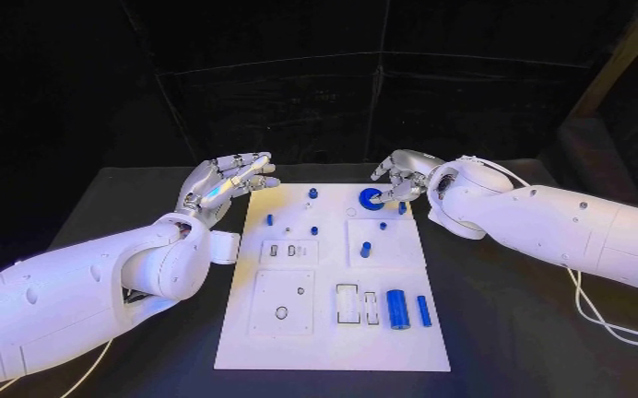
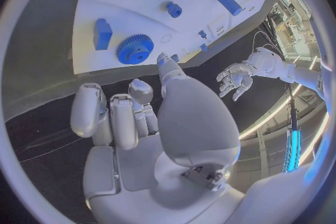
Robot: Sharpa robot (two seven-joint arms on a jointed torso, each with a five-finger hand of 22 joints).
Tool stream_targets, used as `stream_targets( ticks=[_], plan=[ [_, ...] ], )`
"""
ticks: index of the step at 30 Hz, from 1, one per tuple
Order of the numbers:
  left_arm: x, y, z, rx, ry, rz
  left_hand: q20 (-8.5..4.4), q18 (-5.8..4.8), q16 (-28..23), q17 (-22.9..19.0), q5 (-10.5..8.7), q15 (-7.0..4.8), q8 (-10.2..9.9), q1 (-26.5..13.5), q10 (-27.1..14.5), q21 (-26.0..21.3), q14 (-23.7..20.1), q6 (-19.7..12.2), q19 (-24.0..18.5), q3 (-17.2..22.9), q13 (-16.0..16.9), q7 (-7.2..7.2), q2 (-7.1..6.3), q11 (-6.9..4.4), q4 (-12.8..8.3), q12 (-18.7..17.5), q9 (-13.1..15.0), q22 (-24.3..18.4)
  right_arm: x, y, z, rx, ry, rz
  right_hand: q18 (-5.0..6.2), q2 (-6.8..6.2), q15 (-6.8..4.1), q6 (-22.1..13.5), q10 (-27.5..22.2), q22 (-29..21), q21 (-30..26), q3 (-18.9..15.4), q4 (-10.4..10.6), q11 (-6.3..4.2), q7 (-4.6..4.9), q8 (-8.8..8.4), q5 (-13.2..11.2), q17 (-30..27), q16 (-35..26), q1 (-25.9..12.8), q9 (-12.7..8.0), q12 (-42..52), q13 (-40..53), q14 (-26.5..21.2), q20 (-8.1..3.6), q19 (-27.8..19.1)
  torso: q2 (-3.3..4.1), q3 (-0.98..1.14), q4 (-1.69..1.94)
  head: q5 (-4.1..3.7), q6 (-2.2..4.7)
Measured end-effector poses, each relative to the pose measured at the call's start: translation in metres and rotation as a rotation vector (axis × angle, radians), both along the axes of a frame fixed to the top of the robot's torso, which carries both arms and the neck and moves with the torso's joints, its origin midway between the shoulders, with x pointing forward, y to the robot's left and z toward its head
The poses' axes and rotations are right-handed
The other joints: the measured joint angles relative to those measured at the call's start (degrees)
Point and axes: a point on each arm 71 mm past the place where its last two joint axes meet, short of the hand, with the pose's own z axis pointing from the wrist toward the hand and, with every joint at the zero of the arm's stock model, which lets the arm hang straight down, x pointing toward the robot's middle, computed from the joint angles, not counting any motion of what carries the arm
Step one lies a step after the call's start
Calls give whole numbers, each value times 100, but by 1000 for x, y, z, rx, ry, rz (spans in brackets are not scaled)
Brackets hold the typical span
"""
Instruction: Assemble the parts on the task board
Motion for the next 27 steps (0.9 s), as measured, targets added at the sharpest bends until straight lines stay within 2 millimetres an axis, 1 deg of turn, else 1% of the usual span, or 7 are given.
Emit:
stream_targets(
  ticks=[6, 11, 17, 20, 22, 23, 27],
  plan=[
    [0, -1, 0, -1, 1, -4, 0, 0, 0, 0, 0, 0, 0, 0, 0, 0, 0, 0, 0, 0, 0, 0, 0, 0, 0, 0, 0, 0, 6, 3, -5, -9, 42, -6, 0, 71, 0, -20, 0, 37, 0, -61, 61, 0, 19, 38, 111, 17, 43, 93, 0, 169, 217, 0, 0, 0, 6, 3, 9, -18, -17],
    [1, -1, 0, -2, 1, -5, 0, 0, 0, -1, 0, 0, 0, 0, 0, 0, 0, 0, 0, 0, 1, 0, 0, 0, 0, 0, 0, 1, 8, 5, -8, -17, 69, -1, 1, 86, 0, -20, 74, 53, 24, -99, 67, 13, 19, 67, 160, 17, 72, 152, 0, 311, 393, 0, 20, 20, 7, -1, 19, -19, -40],
    [1, 0, -1, -1, 2, -4, 0, 0, 0, -1, 0, 0, 0, 0, 0, 0, 0, 0, 0, 0, 1, 0, 0, 0, 0, 0, 1, 1, 8, 6, -9, -23, 91, 6, 2, 172, 0, -20, 184, 110, 50, -114, 51, 0, 19, 133, 178, 16, 110, 238, 1, 516, 629, 0, 12, 52, 6, -3, 14, -7, -57],
    [1, 0, -1, -1, 2, -5, 0, 0, 0, -1, 0, 0, 0, 0, 0, 0, 0, 0, 0, 0, 1, 0, 0, 0, 0, 0, 1, 1, 9, 5, -10, -27, 97, 3, 2, 185, 0, 1, 209, 138, 50, -115, 51, 21, -2, 167, 193, 16, 139, 301, 2, 588, 716, 0, 20, 60, 5, -4, 13, -20, -57],
    [1, 0, -1, -2, 3, -6, 0, 0, 0, -1, 0, 0, 0, 0, 0, 0, 0, 0, 0, 0, 1, 0, 0, 0, 0, 0, 1, 1, 9, 4, -11, -30, 101, 2, 2, 208, 0, 13, 236, 163, 79, -115, 51, -8, 9, 171, 193, 16, 139, 336, 6, 637, 776, 0, 3, 80, 4, -4, 13, -27, -63],
    [1, 0, -1, -2, 3, -6, 0, 0, 0, -1, 0, 0, 0, 0, 0, 0, 0, 0, 0, 0, 1, 0, 0, 0, 0, 0, 1, 1, 9, 4, -11, -31, 103, 1, 2, 231, 0, 32, 257, 186, 79, -122, 43, 12, 6, 171, 193, 16, 163, 359, 6, 678, 824, 0, 21, 101, 4, -4, 13, -28, -63],
    [2, 0, -1, -1, 3, -6, 0, 0, 0, -1, 0, 0, 0, 0, 0, 0, 0, 0, 0, 0, 1, 0, 0, 0, 0, 0, 1, 1, 9, 5, -11, -36, 107, 3, 2, 267, 0, 41, 286, 231, 112, -130, 35, 1, -3, 200, 193, 16, 177, 395, 4, 745, 921, 0, 0, 121, 4, -4, 13, -32, -68]
  ],
)
